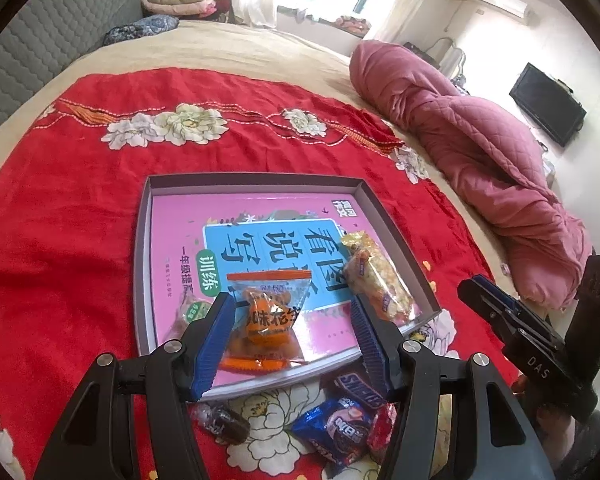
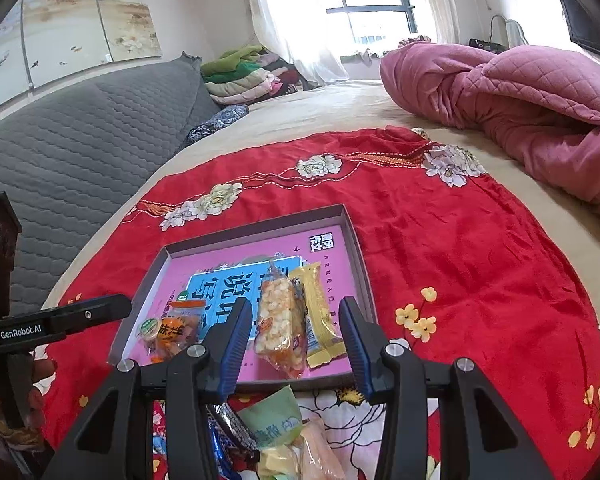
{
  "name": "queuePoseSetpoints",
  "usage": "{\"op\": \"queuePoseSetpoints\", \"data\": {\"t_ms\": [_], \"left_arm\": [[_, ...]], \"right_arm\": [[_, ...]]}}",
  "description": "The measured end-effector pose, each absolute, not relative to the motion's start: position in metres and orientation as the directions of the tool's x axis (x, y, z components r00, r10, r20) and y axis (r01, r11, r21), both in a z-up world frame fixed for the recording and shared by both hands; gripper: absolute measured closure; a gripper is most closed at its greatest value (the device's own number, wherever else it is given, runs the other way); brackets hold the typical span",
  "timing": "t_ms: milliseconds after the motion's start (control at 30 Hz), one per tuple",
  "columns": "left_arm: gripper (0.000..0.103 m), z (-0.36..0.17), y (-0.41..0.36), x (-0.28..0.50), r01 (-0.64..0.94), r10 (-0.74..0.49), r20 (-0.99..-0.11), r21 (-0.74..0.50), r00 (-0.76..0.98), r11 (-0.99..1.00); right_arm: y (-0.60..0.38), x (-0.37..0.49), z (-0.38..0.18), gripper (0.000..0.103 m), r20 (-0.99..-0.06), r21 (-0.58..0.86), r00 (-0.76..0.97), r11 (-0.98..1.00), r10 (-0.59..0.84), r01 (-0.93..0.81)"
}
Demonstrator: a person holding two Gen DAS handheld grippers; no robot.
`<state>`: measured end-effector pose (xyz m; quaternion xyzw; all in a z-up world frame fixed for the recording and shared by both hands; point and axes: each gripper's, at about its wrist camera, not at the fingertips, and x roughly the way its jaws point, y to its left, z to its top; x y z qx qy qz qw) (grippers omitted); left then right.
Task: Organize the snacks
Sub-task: 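Lower the puffed-rice bar beside the gold bar while the left gripper sets the pastry bag in the box, then lower the right gripper onto the beige pastry bag while the left gripper reaches the red candy packet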
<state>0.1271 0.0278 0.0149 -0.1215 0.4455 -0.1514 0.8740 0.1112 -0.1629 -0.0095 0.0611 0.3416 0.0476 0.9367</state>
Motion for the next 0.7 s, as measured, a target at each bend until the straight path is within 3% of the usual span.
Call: {"op": "queuePoseSetpoints", "data": {"t_ms": [300, 700], "left_arm": [[0.041, 0.015, 0.025, 0.109, 0.181, -0.402, -0.748, -0.363, 0.528, 0.914], [0.041, 0.009, 0.017, 0.087, 0.210, -0.426, -0.764, -0.371, 0.485, 0.905]], "right_arm": [[-0.154, 0.086, -0.010, 0.058, -0.662, 0.130, 0.731, 0.986, 0.165, -0.104], [-0.180, 0.062, -0.020, 0.058, -0.718, 0.125, 0.685, 0.991, 0.122, -0.044]]}}
